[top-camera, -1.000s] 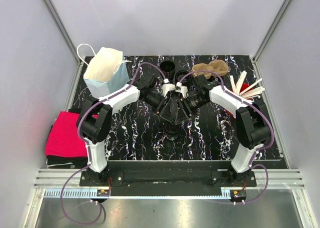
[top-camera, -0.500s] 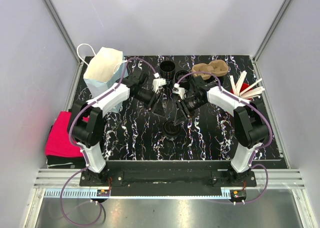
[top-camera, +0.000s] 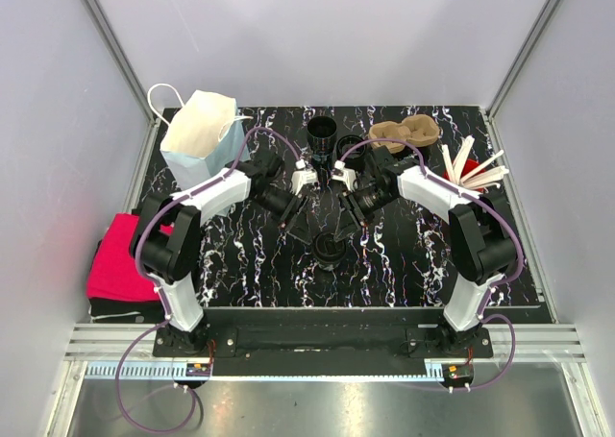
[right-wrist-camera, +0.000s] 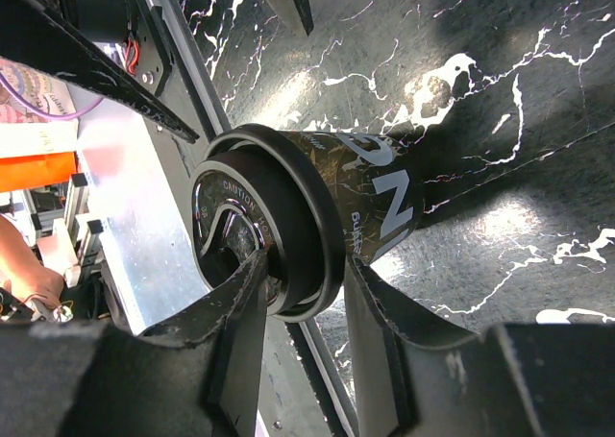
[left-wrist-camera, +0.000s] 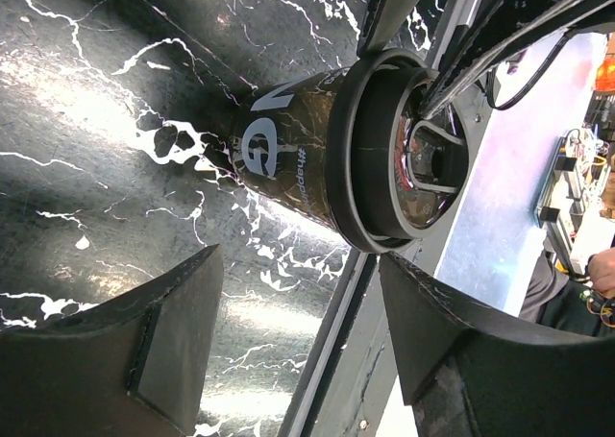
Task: Pack the takeout coffee
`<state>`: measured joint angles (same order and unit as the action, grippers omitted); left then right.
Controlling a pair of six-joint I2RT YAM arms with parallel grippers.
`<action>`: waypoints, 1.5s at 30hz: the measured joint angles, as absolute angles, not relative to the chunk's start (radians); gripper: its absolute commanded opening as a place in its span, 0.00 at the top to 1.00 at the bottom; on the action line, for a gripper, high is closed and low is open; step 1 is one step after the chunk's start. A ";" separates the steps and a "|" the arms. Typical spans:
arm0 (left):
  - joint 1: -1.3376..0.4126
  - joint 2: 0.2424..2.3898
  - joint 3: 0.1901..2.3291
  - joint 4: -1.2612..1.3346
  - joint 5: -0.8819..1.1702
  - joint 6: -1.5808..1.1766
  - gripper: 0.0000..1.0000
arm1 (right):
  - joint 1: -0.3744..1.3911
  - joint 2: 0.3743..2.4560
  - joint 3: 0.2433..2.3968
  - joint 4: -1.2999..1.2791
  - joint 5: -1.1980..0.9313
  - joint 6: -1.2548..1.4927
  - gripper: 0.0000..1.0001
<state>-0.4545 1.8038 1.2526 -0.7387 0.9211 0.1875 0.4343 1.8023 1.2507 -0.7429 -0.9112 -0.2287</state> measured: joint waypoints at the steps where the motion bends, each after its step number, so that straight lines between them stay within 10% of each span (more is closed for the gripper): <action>1: -0.456 1.805 1.252 -0.738 0.924 0.187 0.32 | 0.434 1.802 1.251 -0.742 -0.911 -0.228 0.60; 24: -0.487 1.850 1.252 -0.736 0.984 0.133 0.43 | 0.434 1.802 1.237 -0.730 -0.920 -0.226 0.64; 45: -0.517 1.839 1.233 -0.725 1.004 0.050 0.80 | 0.433 1.782 1.206 -0.706 -0.925 -0.220 0.69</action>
